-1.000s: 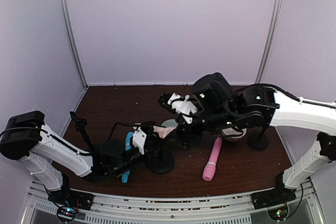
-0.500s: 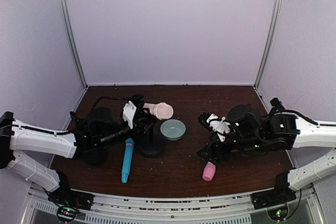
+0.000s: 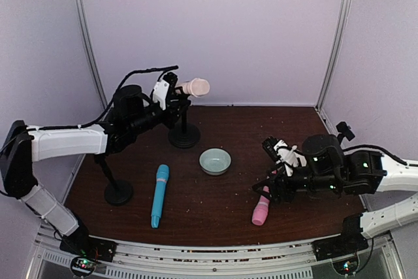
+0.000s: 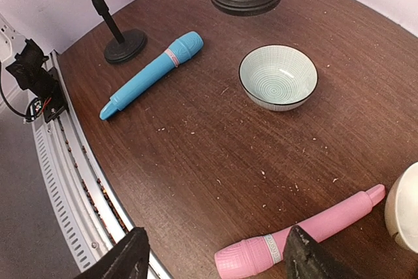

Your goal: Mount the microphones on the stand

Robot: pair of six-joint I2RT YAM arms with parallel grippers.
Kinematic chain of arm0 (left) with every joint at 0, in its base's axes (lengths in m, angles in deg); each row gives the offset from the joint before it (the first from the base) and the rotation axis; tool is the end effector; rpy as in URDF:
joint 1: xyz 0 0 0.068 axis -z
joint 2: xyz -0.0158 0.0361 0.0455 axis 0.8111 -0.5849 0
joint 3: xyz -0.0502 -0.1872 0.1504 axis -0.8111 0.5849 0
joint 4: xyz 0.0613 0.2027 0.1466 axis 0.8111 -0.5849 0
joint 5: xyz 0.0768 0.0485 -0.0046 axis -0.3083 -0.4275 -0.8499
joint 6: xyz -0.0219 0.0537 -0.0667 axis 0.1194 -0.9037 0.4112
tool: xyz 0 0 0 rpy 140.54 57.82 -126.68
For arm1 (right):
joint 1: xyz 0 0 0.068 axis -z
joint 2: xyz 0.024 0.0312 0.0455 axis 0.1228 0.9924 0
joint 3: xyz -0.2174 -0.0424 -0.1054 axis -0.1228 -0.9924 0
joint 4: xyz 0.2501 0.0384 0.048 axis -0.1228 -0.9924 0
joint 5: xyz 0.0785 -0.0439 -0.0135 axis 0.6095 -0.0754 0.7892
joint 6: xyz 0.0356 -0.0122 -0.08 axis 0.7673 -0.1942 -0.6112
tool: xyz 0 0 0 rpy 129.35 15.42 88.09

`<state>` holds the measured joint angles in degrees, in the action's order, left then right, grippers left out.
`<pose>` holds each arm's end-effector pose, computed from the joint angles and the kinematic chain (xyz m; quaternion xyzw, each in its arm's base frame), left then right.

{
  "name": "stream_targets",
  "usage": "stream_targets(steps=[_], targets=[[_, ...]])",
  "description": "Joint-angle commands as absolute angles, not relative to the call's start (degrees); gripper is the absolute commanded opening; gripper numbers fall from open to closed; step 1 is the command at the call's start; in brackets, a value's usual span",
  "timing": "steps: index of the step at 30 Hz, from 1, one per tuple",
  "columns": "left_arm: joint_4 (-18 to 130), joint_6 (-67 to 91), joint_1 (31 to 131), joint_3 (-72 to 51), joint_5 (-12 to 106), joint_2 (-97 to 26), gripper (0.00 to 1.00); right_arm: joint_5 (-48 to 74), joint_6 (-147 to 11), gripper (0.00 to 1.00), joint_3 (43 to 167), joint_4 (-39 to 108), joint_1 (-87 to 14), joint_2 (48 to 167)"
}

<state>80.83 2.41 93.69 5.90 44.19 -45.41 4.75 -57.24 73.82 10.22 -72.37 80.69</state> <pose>0.2976 -0.2548 0.2774 0.2639 0.6709 -0.2763 0.6355 0.1076 0.2313 0.2362 -0.3552 0.8107 0.3025 0.3536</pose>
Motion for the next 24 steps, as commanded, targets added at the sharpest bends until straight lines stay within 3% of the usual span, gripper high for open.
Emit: stream_targets(steps=[1,9,17,24], targets=[[92.1,4.1,89.5,0.7,51.9,-52.5,0.0,3.7,-55.1,0.71,71.9,10.8,-72.2,77.6],[98.7,7.0,85.1,-4.8,58.2,-64.8,0.0,3.4,-54.4,0.69,69.5,11.7,-72.2,74.1],[98.3,6.0,84.6,-5.7,59.2,-69.6,0.01,2.9,-55.6,0.68,68.9,12.4,-72.2,74.4],[98.4,5.7,84.5,0.6,49.6,-66.2,0.41,3.0,-58.1,0.68,71.0,12.0,-72.2,77.3]])
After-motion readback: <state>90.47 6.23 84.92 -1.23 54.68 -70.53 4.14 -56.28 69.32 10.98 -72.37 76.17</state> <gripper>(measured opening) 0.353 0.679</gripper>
